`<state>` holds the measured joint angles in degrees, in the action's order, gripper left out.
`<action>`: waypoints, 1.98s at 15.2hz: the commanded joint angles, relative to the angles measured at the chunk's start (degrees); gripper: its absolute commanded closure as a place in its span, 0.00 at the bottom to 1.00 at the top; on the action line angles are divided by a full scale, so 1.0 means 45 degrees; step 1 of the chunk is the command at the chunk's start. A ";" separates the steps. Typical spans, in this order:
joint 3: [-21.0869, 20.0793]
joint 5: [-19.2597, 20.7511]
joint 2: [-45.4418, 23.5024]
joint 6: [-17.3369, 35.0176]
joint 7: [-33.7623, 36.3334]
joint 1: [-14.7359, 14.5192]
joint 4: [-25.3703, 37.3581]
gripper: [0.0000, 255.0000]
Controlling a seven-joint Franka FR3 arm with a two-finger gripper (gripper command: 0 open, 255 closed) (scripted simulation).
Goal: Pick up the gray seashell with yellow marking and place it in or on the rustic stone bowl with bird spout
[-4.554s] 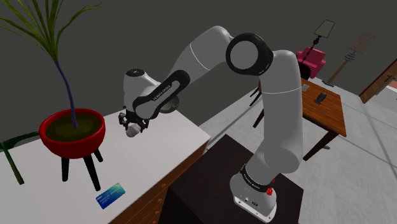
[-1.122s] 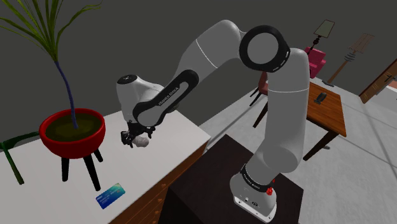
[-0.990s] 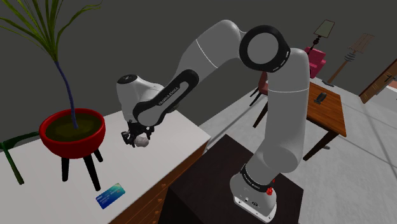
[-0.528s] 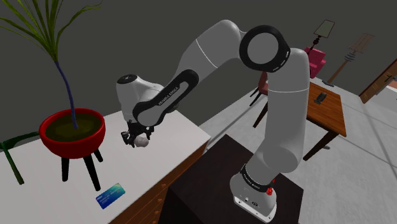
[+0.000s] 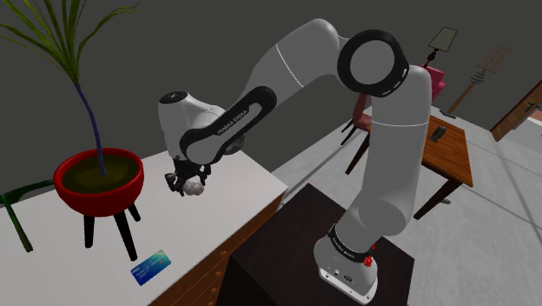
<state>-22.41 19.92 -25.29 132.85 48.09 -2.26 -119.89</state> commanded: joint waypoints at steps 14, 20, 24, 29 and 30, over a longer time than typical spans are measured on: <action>-0.1716 -0.1556 0.0454 0.3457 -0.6767 0.2687 -0.2166 0.00; -0.1145 -0.0855 -0.0440 0.4177 -0.6273 0.2197 -0.2040 0.00; -0.1144 -0.0857 -0.0440 0.4177 -0.6274 0.2196 -0.2040 0.00; -0.1145 -0.0858 -0.0438 0.4175 -0.6275 0.2197 -0.2041 1.00; -0.1146 -0.0858 -0.0437 0.4175 -0.6275 0.2198 -0.2042 1.00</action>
<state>-27.57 16.06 -27.25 151.63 19.85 7.63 -129.07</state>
